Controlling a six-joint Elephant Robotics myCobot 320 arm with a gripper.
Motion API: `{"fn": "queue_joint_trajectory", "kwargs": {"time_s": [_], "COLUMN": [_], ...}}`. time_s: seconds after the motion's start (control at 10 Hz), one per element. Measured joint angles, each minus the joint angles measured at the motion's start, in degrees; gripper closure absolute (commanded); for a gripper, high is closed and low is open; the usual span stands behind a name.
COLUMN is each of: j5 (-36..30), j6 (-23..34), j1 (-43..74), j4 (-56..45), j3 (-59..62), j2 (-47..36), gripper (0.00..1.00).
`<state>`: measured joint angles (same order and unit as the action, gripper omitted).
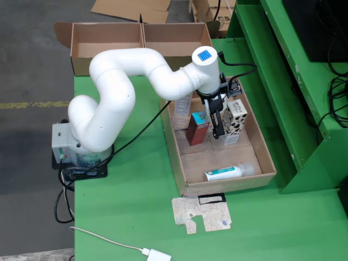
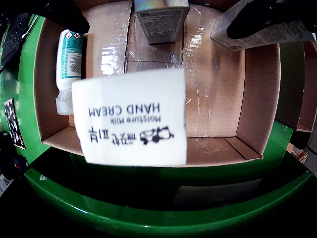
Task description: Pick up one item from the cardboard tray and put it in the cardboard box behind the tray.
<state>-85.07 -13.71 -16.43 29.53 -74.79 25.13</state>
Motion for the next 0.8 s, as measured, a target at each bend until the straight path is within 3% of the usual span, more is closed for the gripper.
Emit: {"fn": "queue_joint_trajectory", "kwargs": {"time_s": [0.8], "j5": [-0.8], "j6": [0.0], "j1": [0.6], "j4": [3.5], "j3": [-2.1], "j2": [1.3], "gripper": [0.00]}}
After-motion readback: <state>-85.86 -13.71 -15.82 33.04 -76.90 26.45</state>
